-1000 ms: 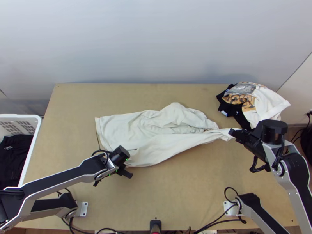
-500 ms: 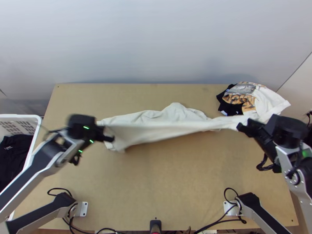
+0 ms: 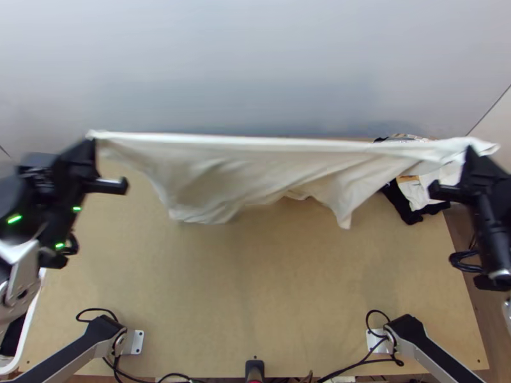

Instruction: Fold the t-shirt

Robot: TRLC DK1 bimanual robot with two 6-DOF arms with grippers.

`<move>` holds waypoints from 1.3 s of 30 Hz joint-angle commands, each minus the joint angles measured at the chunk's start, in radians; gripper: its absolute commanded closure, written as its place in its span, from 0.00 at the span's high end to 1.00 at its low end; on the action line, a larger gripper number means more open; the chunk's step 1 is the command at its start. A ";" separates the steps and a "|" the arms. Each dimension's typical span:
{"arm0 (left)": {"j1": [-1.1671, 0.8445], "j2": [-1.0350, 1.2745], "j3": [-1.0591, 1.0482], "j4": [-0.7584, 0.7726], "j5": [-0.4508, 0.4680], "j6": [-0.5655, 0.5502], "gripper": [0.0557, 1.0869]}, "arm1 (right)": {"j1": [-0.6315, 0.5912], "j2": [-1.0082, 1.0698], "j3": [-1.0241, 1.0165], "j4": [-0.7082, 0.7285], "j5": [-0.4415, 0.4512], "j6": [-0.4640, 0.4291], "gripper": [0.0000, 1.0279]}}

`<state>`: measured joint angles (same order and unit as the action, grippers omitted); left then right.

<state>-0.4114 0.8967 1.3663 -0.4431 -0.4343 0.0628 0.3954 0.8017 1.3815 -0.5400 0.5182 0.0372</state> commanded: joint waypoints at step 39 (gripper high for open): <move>0.005 -0.216 -0.006 -0.335 0.138 -0.084 0.04 | 0.099 -0.150 -0.142 0.035 -0.018 -0.085 0.02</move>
<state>-0.4038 0.6540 1.5063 -0.8204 -0.3592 0.0410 0.4225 0.5873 1.3319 -0.5114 0.5270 -0.1417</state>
